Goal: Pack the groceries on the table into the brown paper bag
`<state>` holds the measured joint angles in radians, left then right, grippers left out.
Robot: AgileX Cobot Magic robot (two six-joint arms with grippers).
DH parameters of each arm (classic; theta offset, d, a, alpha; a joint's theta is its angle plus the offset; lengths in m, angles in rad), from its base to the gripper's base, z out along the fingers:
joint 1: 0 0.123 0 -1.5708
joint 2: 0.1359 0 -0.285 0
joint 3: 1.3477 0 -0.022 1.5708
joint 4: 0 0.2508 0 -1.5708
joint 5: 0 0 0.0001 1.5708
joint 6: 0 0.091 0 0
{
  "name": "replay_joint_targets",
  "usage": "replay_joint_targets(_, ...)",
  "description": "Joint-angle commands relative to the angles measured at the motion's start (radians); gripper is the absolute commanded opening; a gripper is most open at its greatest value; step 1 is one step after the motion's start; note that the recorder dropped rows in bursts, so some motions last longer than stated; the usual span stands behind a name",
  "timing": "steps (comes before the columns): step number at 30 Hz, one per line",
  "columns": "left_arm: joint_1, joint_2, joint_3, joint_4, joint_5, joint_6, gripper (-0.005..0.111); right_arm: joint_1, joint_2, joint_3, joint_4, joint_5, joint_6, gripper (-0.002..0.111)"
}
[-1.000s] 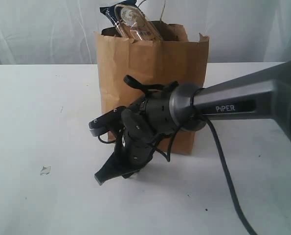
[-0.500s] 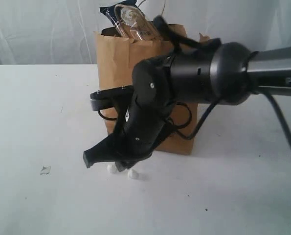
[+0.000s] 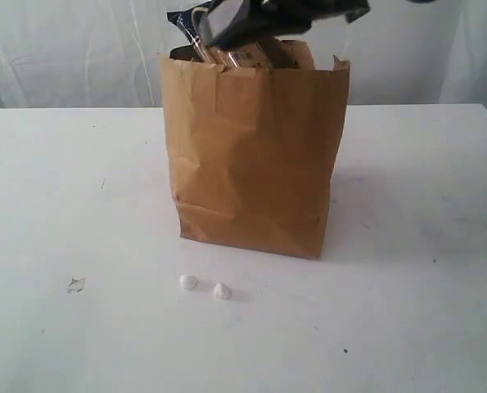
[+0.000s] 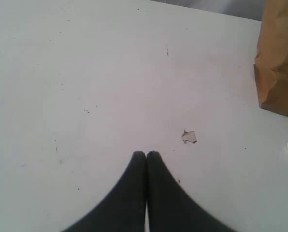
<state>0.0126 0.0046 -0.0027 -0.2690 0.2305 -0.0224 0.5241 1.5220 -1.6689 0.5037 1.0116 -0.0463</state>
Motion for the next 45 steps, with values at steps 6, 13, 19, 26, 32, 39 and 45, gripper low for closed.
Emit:
replay_joint_targets(6,0.000,-0.005,0.003,-0.007,-0.005,0.000,0.000,-0.048,0.071,-0.027,0.036,-0.445,-0.002,0.008)
replay_joint_targets(13,0.000,-0.005,0.003,-0.007,-0.005,0.000,0.000,-0.048,0.166,-0.027,-0.207,-0.447,0.046,0.010)
replay_joint_targets(19,0.000,-0.005,0.003,-0.007,-0.005,0.000,0.000,-0.048,0.226,-0.027,-0.320,-0.430,0.078,0.029)
replay_joint_targets(26,0.000,-0.005,0.003,-0.007,-0.005,0.000,0.000,-0.048,0.221,-0.027,-0.409,-0.372,0.104,0.032)
replay_joint_targets(32,0.000,-0.005,0.003,-0.007,-0.005,0.000,0.000,-0.048,0.152,-0.027,-0.438,-0.143,0.092,0.030)
replay_joint_targets(39,0.000,-0.005,0.003,-0.007,-0.005,0.000,0.000,-0.048,-0.009,-0.027,-0.617,0.091,0.094,0.000)
replay_joint_targets(45,0.000,-0.005,0.003,-0.007,-0.005,0.000,0.000,-0.048,-0.064,0.037,-0.913,0.210,0.123,0.000)
